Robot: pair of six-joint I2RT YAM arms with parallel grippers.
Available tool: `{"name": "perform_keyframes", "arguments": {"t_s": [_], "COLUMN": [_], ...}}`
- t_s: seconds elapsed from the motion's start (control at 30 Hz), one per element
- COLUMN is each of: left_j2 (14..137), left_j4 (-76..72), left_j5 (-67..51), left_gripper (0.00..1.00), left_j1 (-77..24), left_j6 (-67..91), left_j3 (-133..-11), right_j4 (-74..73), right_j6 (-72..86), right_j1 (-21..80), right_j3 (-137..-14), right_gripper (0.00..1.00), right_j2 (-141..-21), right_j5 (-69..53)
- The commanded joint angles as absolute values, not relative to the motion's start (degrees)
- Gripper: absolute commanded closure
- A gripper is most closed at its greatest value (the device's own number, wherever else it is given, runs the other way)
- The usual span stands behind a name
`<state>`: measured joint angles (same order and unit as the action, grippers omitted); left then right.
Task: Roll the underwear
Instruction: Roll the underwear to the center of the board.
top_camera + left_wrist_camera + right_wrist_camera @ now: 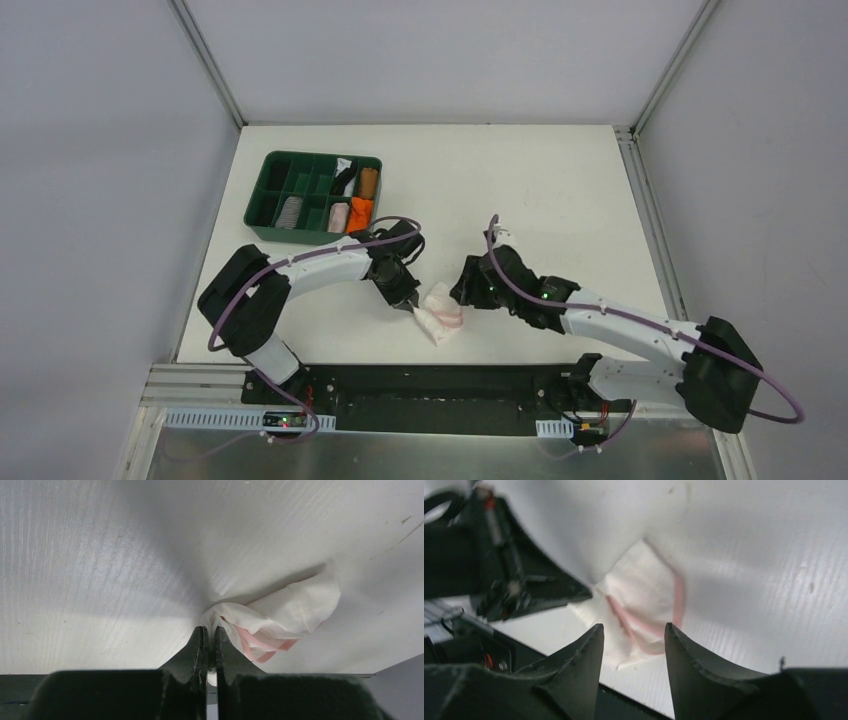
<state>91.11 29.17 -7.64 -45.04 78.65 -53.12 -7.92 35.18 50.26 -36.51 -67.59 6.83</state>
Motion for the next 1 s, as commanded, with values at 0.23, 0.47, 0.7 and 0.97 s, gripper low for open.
{"name": "perform_keyframes", "arguments": {"t_s": [0.23, 0.47, 0.7, 0.97], "left_j2": [96.6, 97.3, 96.7, 95.9], "left_j4": [41.8, 42.8, 43.1, 43.1], "left_j5": [-10.2, -10.5, -10.5, -10.6], "left_gripper": [1.00, 1.00, 1.00, 1.00], "left_j1": [-45.3, -45.3, -45.3, -45.4], "left_j6": [79.4, 79.1, 79.1, 78.3], "left_j3": [-61.4, -62.7, -62.4, -62.2], "right_j4": [-13.5, -12.1, -10.3, -9.2], "right_j6": [18.9, 15.8, 15.0, 16.9], "right_j1": [75.3, 81.6, 82.4, 82.4], "right_j3": [-41.4, -47.5, -49.6, -48.6], "right_gripper": [0.41, 0.41, 0.46, 0.83], "right_j2": [-71.9, -82.1, -88.2, -92.2], "right_j5": [28.8, 33.6, 31.5, 31.0]}}
